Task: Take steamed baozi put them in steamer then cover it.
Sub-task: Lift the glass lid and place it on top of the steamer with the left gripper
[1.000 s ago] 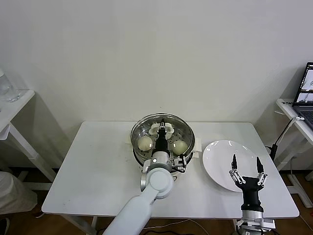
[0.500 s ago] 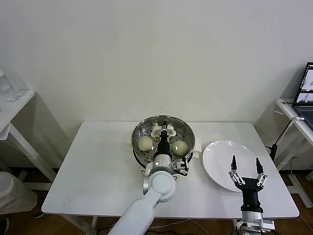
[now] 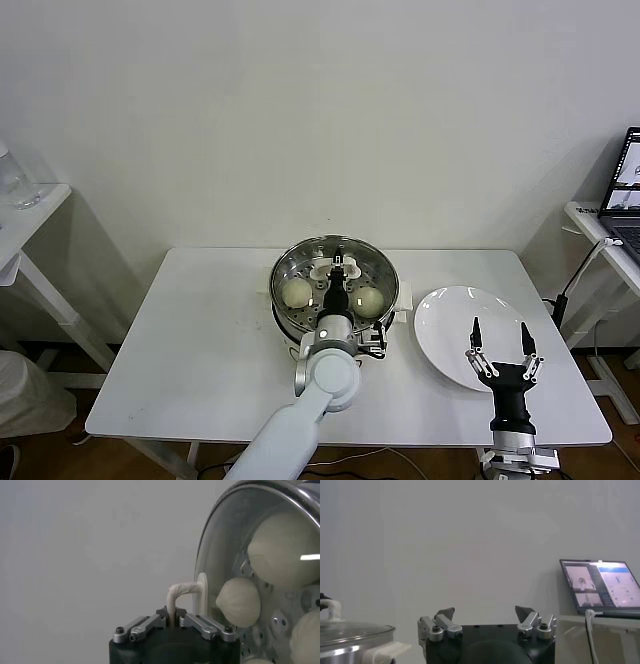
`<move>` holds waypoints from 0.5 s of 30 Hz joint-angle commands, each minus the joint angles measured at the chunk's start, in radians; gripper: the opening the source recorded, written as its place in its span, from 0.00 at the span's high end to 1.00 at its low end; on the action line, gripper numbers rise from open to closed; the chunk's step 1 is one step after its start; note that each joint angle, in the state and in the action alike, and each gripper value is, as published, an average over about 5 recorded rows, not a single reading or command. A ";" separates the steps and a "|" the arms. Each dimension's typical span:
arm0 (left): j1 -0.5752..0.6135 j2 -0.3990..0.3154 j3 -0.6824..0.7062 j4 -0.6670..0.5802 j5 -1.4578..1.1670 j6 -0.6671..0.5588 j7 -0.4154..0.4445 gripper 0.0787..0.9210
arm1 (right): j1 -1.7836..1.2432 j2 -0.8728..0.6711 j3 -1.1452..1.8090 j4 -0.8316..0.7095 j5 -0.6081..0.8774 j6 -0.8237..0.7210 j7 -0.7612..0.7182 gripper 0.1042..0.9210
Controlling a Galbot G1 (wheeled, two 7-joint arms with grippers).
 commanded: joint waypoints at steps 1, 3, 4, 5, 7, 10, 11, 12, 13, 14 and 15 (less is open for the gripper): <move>0.002 -0.004 -0.004 0.011 0.001 -0.005 -0.006 0.86 | 0.001 -0.002 0.001 -0.002 0.000 -0.001 0.000 0.12; 0.003 -0.003 -0.005 0.012 0.001 -0.006 -0.006 0.86 | 0.001 -0.002 0.001 -0.003 0.000 -0.001 0.000 0.12; 0.004 -0.003 -0.005 0.012 0.002 -0.008 -0.006 0.86 | 0.002 -0.002 0.000 -0.003 -0.001 -0.001 0.000 0.12; 0.004 -0.002 -0.007 0.014 0.002 -0.011 -0.008 0.86 | 0.002 -0.002 0.000 -0.003 -0.001 -0.001 0.000 0.12; 0.007 -0.001 -0.010 0.015 0.003 -0.017 -0.014 0.86 | 0.003 -0.001 -0.001 -0.004 -0.001 -0.001 -0.001 0.12; 0.017 0.007 -0.009 -0.004 0.005 -0.023 -0.020 0.86 | 0.005 -0.002 -0.002 -0.007 -0.002 -0.001 -0.001 0.12; 0.021 0.013 -0.007 -0.017 0.005 -0.023 -0.020 0.86 | 0.006 -0.003 -0.002 -0.008 -0.002 -0.001 -0.001 0.12; 0.027 0.019 -0.004 -0.031 0.005 -0.023 -0.020 0.85 | 0.007 -0.003 -0.003 -0.009 -0.002 -0.001 -0.001 0.12; 0.034 0.026 0.000 -0.047 0.005 -0.023 -0.020 0.84 | 0.007 -0.004 -0.003 -0.009 -0.002 -0.001 -0.001 0.12; 0.041 0.035 0.005 -0.065 0.005 -0.023 -0.021 0.82 | 0.008 -0.004 -0.003 -0.010 -0.001 -0.001 -0.001 0.12; 0.050 0.045 0.011 -0.086 0.004 -0.022 -0.020 0.79 | 0.009 -0.005 -0.004 -0.011 -0.001 -0.001 -0.001 0.12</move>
